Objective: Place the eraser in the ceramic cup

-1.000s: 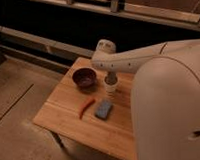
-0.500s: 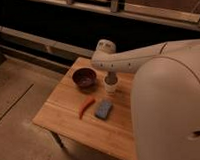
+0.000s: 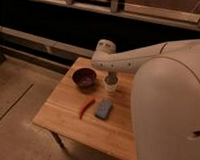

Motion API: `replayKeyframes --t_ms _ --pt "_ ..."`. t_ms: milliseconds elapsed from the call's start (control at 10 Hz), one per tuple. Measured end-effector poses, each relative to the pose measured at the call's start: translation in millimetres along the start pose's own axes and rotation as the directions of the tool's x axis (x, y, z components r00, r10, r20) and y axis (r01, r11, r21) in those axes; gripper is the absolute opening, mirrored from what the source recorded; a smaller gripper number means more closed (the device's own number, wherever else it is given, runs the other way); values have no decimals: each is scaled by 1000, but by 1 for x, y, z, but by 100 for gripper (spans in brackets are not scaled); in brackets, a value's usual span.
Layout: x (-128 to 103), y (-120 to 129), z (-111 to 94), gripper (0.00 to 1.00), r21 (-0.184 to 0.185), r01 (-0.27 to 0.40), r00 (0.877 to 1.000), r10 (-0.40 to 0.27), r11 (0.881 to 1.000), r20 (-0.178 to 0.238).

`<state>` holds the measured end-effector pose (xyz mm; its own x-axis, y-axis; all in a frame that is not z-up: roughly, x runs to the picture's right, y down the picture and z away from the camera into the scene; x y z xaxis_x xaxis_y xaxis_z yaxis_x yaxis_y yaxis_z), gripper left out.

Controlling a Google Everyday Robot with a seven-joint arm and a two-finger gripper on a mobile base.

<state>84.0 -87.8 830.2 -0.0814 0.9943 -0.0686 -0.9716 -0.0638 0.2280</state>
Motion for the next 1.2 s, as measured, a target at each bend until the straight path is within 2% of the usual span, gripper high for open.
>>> replayKeyframes --t_ms 100,200,300,400,1200 --pt "0 0 0 61 0 0 1000 0 1000 0" --pt "0 0 0 69 0 0 1000 0 1000 0" --pt "0 0 0 77 0 0 1000 0 1000 0" --pt "0 0 0 80 0 0 1000 0 1000 0" --pt "0 0 0 80 0 0 1000 0 1000 0"
